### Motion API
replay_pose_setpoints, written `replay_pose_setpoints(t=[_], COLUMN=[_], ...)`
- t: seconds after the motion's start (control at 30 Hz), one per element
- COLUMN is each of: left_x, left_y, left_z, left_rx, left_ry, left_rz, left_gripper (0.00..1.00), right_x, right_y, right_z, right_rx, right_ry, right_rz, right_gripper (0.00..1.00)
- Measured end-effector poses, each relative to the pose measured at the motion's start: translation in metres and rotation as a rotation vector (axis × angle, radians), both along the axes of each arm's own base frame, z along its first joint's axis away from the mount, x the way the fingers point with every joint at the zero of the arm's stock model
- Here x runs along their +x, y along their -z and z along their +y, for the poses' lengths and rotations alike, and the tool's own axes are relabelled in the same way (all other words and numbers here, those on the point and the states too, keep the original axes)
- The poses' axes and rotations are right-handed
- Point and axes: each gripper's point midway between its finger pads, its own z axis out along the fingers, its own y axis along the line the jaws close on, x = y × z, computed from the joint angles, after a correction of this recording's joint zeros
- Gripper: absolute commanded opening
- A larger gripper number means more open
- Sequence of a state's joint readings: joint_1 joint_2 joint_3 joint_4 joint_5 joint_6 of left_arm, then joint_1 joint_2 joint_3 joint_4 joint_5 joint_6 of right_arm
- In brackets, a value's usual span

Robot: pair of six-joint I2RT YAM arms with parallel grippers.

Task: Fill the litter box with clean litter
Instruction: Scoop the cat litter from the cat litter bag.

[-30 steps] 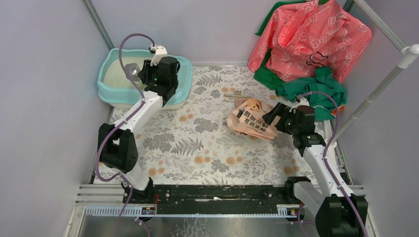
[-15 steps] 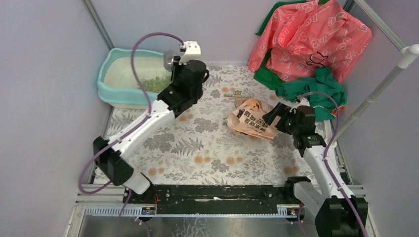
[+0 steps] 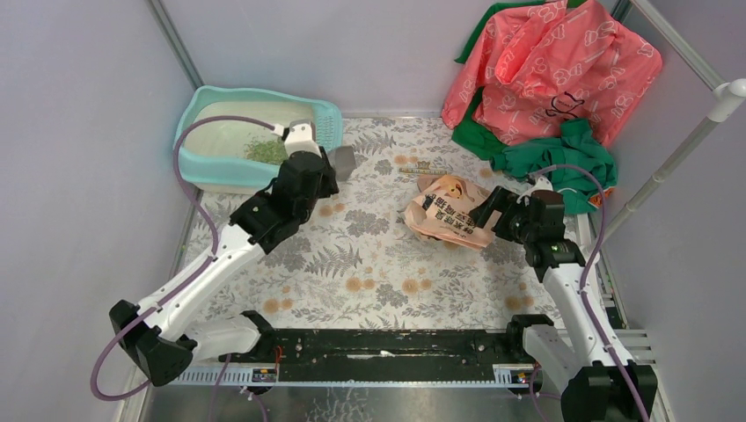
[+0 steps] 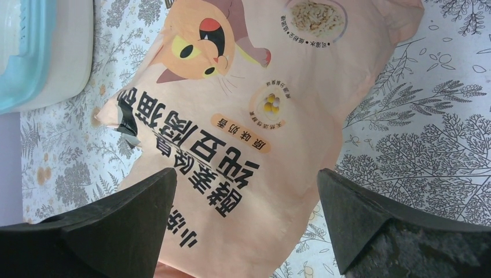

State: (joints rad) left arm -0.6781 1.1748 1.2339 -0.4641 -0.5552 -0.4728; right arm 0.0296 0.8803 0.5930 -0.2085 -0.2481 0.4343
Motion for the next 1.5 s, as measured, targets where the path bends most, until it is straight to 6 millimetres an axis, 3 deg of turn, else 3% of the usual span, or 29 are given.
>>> replay_pose_setpoints(t=[0.03,0.17,0.3,0.4,0.53,0.67,0.77,0.87,1.33,1.5], left_x=[-0.008,-0.014,-0.023,-0.034,-0.052,-0.071,-0.077,-0.078,-0.053,-0.039], left_y=[0.024,0.063,0.099,0.113,0.114,0.096,0.087,0.09,0.143,0.145], left_z=[-0.004,-0.006,-0.011,-0.023,-0.04,-0.051,-0.055,-0.061,-0.094,-0.105], left_rx=[-0.03,-0.102,-0.189,-0.26,-0.379,-0.478,-0.509,-0.519,-0.541,-0.544], left_ry=[0.034,0.074,0.109,0.161,0.244,0.327,0.36,0.382,0.397,0.392], left_rz=[0.057,0.154,0.238,0.28,0.307,0.31,0.305,0.332,0.479,0.489], left_gripper=[0.0,0.0,0.0,0.0,0.0,0.01,0.01,0.01,0.01,0.01], right_x=[-0.001,-0.003,-0.005,-0.007,-0.01,-0.01,-0.009,-0.009,-0.009,-0.006], right_y=[-0.002,-0.009,-0.017,-0.019,-0.016,-0.015,-0.015,-0.016,-0.015,-0.018], right_z=[0.0,0.0,-0.001,-0.001,-0.001,-0.001,-0.001,-0.001,-0.001,-0.001], right_rx=[-0.003,-0.009,-0.015,-0.018,-0.021,-0.021,-0.021,-0.02,-0.021,-0.02], right_ry=[-0.002,-0.007,-0.011,-0.013,-0.015,-0.016,-0.016,-0.016,-0.015,-0.015], right_rz=[-0.002,-0.008,-0.02,-0.023,-0.008,-0.006,-0.006,-0.008,-0.008,-0.024], right_gripper=[1.0,1.0,1.0,1.0,1.0,1.0,1.0,1.0,1.0,1.0])
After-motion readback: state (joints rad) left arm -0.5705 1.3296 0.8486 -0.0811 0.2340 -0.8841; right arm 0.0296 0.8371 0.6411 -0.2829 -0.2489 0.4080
